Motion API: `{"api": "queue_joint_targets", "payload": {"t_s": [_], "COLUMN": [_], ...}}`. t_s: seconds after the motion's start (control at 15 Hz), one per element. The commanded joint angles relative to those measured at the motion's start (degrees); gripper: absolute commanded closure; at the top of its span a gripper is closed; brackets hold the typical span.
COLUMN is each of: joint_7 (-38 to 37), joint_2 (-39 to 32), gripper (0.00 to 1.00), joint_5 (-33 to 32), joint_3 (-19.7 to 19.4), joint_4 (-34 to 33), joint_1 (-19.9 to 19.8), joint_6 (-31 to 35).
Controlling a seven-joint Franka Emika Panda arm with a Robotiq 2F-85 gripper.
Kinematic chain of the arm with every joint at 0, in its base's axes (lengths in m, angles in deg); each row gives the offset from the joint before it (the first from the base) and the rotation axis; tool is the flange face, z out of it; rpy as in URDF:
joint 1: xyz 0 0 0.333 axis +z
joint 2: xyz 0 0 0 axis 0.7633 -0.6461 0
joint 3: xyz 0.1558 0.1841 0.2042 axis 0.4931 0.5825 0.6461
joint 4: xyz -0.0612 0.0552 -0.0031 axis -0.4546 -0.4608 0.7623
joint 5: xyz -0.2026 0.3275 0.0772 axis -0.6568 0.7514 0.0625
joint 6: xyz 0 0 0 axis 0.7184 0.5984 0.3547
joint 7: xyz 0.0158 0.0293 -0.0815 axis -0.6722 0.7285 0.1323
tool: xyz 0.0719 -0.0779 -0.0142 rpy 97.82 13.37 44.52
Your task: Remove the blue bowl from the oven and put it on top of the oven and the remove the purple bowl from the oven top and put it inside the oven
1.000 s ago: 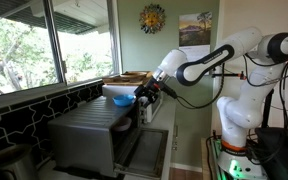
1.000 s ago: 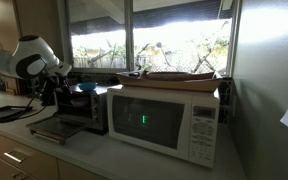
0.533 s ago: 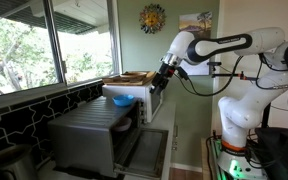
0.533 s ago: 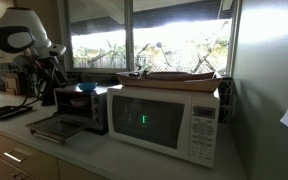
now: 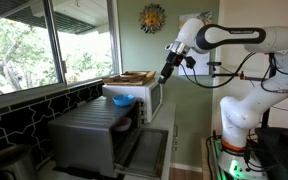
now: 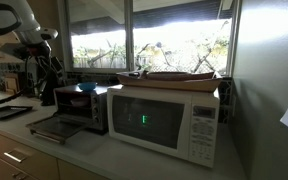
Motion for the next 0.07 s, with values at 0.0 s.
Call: {"api": "queue_joint_targets", "payload": {"t_s": [0.0], "joint_7": [1.03], "joint_2": [0.03], "gripper": [0.0], "joint_5": [0.98], "joint_3": [0.8], "joint_4": [-0.19], "joint_1": [-1.28], "joint_6": [-0.28]}}
